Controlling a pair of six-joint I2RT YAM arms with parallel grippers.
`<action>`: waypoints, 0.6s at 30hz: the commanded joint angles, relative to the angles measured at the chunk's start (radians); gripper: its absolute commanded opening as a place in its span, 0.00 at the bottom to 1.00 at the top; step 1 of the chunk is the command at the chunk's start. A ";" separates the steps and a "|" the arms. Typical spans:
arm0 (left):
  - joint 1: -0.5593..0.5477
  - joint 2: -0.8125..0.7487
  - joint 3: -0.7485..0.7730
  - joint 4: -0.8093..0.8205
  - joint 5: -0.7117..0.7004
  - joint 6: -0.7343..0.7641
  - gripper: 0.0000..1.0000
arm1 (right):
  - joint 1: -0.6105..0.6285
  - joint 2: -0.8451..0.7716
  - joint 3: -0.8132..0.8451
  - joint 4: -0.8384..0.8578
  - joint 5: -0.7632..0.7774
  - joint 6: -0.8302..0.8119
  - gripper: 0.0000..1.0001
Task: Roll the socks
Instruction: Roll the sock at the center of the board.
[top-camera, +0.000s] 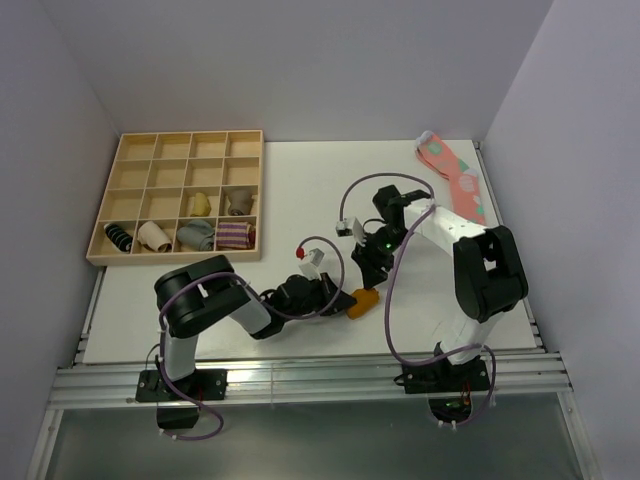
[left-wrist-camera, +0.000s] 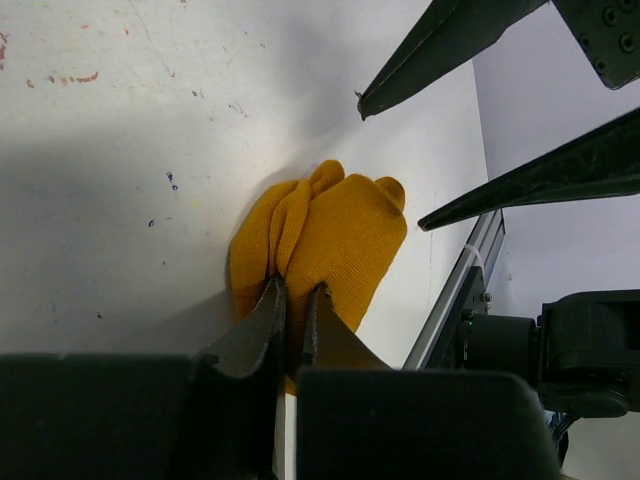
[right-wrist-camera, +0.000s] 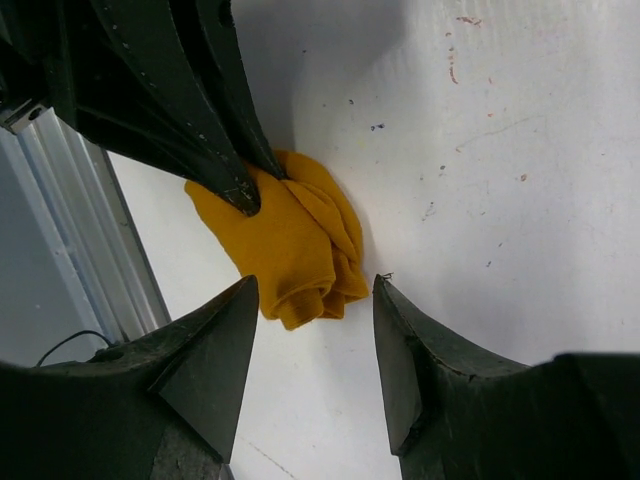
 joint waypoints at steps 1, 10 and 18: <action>0.014 0.081 -0.024 -0.361 0.040 0.049 0.00 | 0.004 -0.022 -0.014 0.021 0.020 -0.034 0.57; 0.037 0.084 0.010 -0.417 0.052 0.061 0.00 | 0.007 0.079 0.010 -0.034 0.037 -0.048 0.61; 0.046 0.098 0.033 -0.454 0.055 0.061 0.00 | 0.007 0.173 0.062 -0.081 0.028 -0.040 0.63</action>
